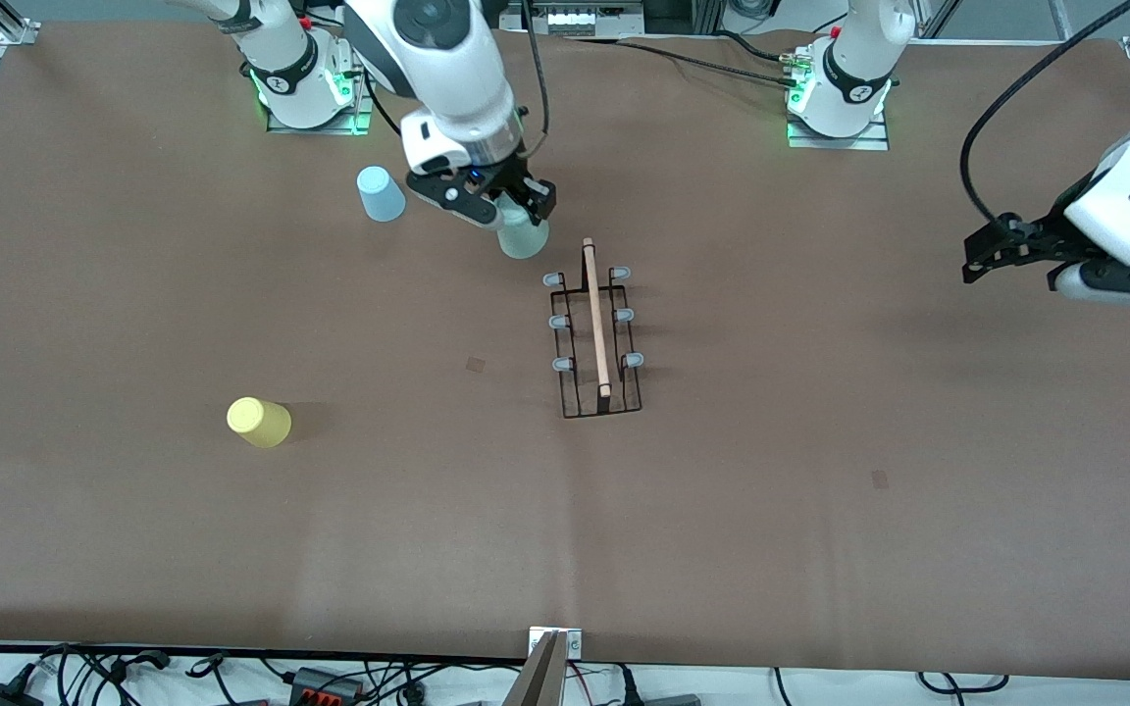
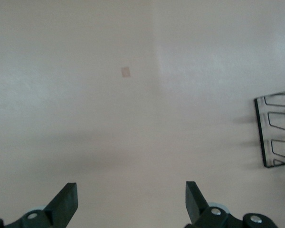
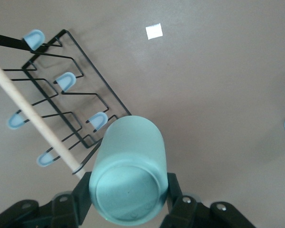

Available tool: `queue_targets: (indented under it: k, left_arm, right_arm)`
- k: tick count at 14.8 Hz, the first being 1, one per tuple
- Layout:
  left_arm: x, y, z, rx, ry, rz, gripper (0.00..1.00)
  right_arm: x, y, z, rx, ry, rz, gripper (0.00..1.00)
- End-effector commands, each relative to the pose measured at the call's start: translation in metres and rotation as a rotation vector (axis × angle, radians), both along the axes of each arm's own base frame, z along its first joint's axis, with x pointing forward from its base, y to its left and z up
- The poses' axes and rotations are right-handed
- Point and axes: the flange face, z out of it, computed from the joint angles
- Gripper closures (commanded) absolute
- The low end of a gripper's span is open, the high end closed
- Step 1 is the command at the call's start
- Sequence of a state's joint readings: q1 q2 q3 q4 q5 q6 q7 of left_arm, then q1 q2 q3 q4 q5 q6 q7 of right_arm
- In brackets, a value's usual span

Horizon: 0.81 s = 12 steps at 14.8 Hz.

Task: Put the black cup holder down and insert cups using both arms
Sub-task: 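Lift the teal cup with the right gripper while the left gripper withdraws, then lower the teal cup onto a rack peg with the right gripper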

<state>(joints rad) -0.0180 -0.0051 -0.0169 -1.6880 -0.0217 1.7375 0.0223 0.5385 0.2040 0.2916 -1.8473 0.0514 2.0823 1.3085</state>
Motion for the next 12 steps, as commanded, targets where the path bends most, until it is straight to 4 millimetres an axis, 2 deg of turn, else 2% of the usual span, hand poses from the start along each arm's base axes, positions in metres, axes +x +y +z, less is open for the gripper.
queue_targets:
  k: [1, 5, 9, 12]
  left_arm:
    - [-0.008, 0.01, 0.005, -0.009, -0.013, 0.003, 0.0]
    - [-0.007, 0.013, 0.006, -0.004, 0.01, 0.006, 0.0]
    - [-0.007, 0.017, 0.011, -0.002, 0.005, 0.012, 0.0]
    - [-0.008, 0.011, 0.011, -0.002, 0.007, 0.003, 0.0]
  right_arm:
    - [0.011, 0.016, -0.008, -0.009, -0.004, -0.01, 0.68]
    - [0.016, 0.024, -0.016, 0.013, -0.013, -0.013, 0.68]
    - [0.032, 0.035, -0.028, 0.023, -0.049, 0.001, 0.68]
    - [0.031, 0.042, -0.038, 0.015, -0.049, 0.014, 0.68]
